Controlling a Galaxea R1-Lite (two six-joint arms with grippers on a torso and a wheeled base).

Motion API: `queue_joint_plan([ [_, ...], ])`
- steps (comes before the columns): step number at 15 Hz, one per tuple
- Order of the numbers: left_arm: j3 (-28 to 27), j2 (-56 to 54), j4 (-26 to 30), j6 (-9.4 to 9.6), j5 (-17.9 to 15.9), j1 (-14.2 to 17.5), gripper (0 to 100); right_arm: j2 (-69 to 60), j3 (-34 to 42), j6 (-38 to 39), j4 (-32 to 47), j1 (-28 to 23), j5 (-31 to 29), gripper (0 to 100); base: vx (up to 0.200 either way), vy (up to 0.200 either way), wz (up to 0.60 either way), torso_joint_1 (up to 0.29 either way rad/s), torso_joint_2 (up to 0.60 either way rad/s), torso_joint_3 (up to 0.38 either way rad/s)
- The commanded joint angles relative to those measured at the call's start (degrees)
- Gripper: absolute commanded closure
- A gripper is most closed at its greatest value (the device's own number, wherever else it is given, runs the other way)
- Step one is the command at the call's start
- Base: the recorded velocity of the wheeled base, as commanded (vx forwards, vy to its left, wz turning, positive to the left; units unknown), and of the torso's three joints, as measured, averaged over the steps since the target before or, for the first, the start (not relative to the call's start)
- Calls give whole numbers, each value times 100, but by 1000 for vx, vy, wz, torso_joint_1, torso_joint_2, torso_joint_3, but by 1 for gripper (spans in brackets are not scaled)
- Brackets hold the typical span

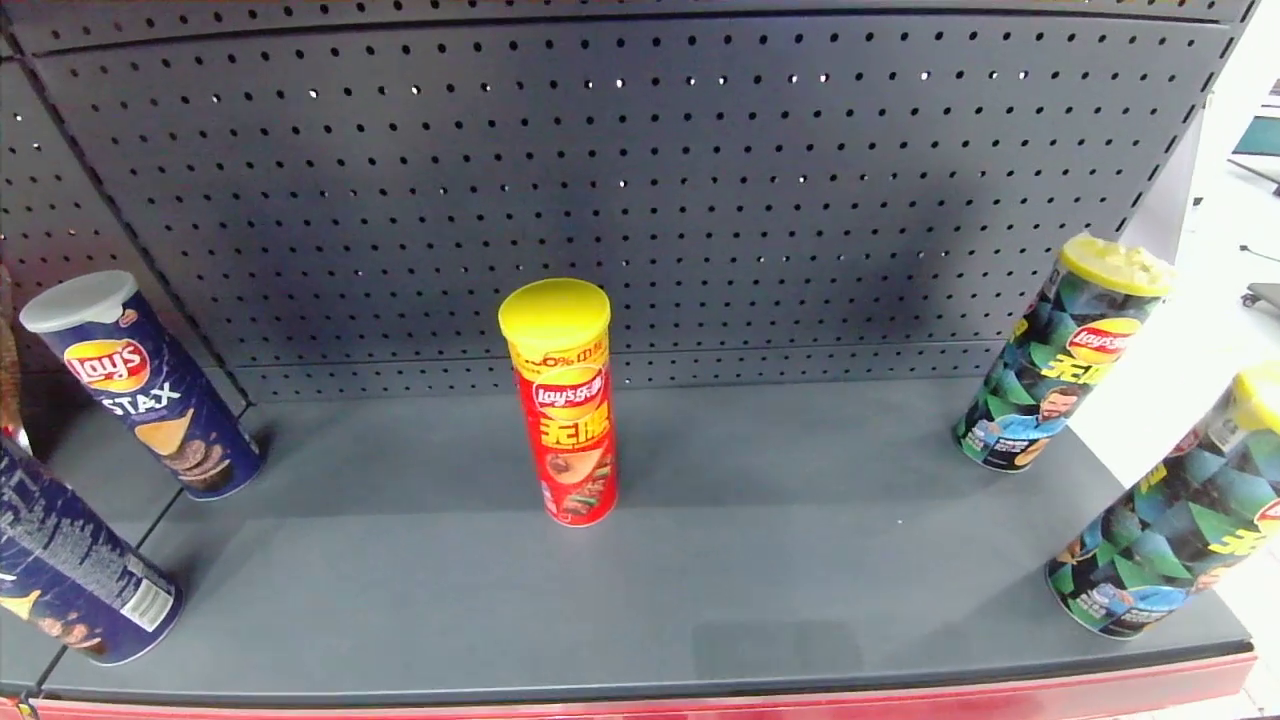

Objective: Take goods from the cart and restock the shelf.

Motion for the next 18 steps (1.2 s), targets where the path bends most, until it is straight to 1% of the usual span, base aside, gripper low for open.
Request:
queue_joint_plan([
  [1,0,2,-4,-6,1,-1,0,32,-13,-76,-2,150,27,100,0,0,0,0,0,0],
  [3,0,2,-4,-6,1,-1,0,181,-5,-269,-28,466,45,100,0,0,0,0,0,0],
  [6,0,29,-4,12,-17,-10,0,392,-49,-305,-45,924,80,100,0,0,0,0,0,0],
  [7,0,29,-13,82,-69,-10,0,550,-40,-305,-54,1134,71,100,0,0,0,0,0,0],
  [8,0,2,-13,82,-131,-10,0,647,-40,-305,-54,1258,80,100,0,0,0,0,0,0],
  [9,0,2,-30,153,-184,-1,0,700,-31,-305,-54,1381,80,100,0,0,0,0,0,0],
  [10,-483,196,-136,100,-403,-45,0,770,-40,-313,-54,1512,80,100,0,0,0,0,0,0],
  [11,-1107,837,-101,-6,-553,-151,0,814,-49,-349,-54,1591,71,100,0,0,0,0,0,0],
  [12,-2162,2050,-136,-375,-755,-327,0,981,-75,-384,-72,1688,71,100,0,0,0,0,0,0],
  [13,-2549,2578,-145,-348,-1018,-494,0,1086,-57,-393,-142,1697,63,100,0,0,0,0,0,0],
  [14,-2654,3070,-188,-50,-1449,-669,0,1271,-5,-393,-441,1688,54,100,0,0,0,0,0,0],
  [15,-2689,3272,-215,56,-1607,-713,0,1333,13,-393,-590,1679,36,100,0,0,0,0,0,0],
  [16,-2848,4028,-382,126,-1924,-749,0,1517,118,-393,-1003,1679,19,100,0,0,0,0,0,0],
  [17,-2909,4432,-575,170,-2117,-836,0,1605,136,-384,-1127,1671,19,100,0,0,0,0,0,0],
  [18,-2944,5003,-839,381,-2354,-1135,0,1658,136,-375,-1153,1679,27,100,0,0,0,0,0,0],
])
